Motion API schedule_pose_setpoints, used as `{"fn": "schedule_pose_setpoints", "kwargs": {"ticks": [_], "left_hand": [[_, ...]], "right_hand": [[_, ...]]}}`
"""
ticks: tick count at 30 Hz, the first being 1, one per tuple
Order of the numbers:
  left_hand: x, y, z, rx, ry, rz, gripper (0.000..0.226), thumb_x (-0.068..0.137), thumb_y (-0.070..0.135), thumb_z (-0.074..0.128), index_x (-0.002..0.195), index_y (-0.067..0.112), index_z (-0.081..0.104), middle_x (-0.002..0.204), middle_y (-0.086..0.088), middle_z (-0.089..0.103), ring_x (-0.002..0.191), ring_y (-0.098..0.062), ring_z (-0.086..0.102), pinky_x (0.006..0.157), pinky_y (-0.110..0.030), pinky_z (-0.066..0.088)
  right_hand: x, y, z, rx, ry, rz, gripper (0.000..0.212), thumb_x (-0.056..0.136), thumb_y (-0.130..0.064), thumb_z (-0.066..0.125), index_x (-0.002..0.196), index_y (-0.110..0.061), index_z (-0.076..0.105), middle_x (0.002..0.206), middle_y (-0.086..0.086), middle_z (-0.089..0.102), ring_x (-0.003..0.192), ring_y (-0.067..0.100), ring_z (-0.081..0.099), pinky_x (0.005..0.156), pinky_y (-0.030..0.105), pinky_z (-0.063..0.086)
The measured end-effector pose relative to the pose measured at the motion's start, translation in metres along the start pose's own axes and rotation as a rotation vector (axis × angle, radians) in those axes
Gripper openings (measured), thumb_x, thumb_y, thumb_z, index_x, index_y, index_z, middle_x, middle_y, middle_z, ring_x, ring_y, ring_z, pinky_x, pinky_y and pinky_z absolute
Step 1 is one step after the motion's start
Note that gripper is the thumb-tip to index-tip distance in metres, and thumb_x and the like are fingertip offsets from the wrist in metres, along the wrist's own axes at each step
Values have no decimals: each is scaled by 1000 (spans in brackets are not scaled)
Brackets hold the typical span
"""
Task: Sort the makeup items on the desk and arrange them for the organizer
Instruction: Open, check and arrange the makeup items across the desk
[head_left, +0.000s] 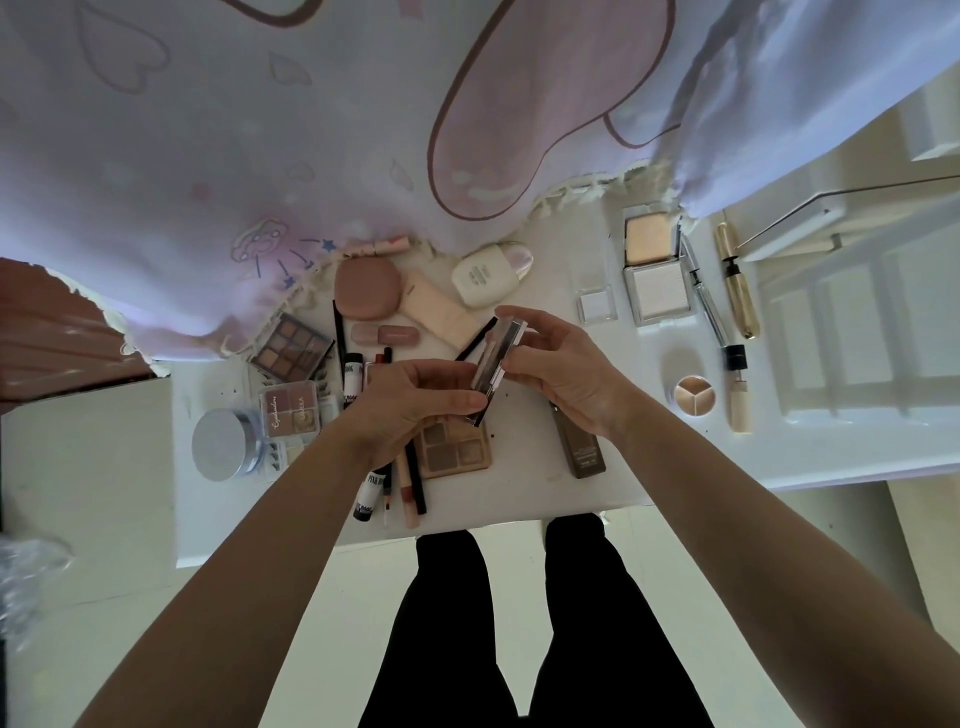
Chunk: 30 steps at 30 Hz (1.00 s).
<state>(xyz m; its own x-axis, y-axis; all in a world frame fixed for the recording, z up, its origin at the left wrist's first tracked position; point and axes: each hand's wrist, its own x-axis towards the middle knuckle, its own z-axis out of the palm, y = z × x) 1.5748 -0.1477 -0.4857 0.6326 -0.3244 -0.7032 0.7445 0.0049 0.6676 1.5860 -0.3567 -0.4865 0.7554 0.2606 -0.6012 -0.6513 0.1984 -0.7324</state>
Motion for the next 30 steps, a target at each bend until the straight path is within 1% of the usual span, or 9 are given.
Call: {"fn": "schedule_pose_setpoints", "kwargs": {"ticks": [5,8,10,12,14,18,21,24,30], "left_hand": [[0,1,-1,86,72,83,57,64,5,83,119,2,67,109,-13,74,99,-27,71,81,-29,58],[2,5,-6,463,152,274,57,67,8,89,120,13,67,111,0,73,102,-17,70,91,-30,56],[3,5,-8,716,195,427,61,65,16,92,120,19,66,111,10,67,100,-7,66,91,-20,53],[4,4,-10,897,225,567,66,62,21,94,121,17,65,112,6,60,101,-2,55,92,-8,43],[6,2,-9,954,279,643,66,63,21,93,122,17,63,118,0,55,104,-2,51,91,-10,42],[6,2,-3,377,504,320,59,77,21,83,127,24,53,115,-2,59,96,-12,62,72,-19,52],[4,12,4,-225,305,99,29,92,10,66,121,6,62,107,-6,68,99,-18,66,81,-27,56],[1,19,4,-370,191,51,10,94,12,62,95,11,72,104,-10,69,105,-23,63,100,-34,53],[-1,17,5,-536,148,144,36,83,8,65,119,6,61,114,-18,65,113,-28,63,98,-39,54]], "right_hand": [[-1,-3,-1,-25,-2,-10,55,89,5,64,139,-15,53,105,9,72,105,24,69,102,39,52],[-2,-9,-8,55,-50,32,43,97,-10,60,138,-18,54,118,13,71,112,26,68,96,37,56],[-2,-12,-12,-55,-41,52,37,99,-22,59,136,-21,57,117,8,72,111,25,68,90,35,58],[0,-9,-16,-192,-24,31,35,98,-23,61,133,-21,60,113,6,74,111,25,68,91,38,58],[0,-7,-18,-228,-29,-21,34,96,-18,65,129,-18,63,113,7,74,111,25,68,95,44,56],[-4,-3,-16,-182,-6,-175,33,91,-3,69,124,-8,65,116,12,73,111,29,68,102,44,51],[-7,2,-12,-148,-14,-234,29,88,5,68,116,-1,66,114,15,73,109,28,69,101,37,52],[-13,5,-8,-99,-43,-269,27,86,12,67,109,-2,67,113,13,73,108,24,69,96,30,53],[-17,3,-2,-150,-32,-205,28,80,7,75,100,-13,70,127,5,69,115,18,67,101,36,52]]}}
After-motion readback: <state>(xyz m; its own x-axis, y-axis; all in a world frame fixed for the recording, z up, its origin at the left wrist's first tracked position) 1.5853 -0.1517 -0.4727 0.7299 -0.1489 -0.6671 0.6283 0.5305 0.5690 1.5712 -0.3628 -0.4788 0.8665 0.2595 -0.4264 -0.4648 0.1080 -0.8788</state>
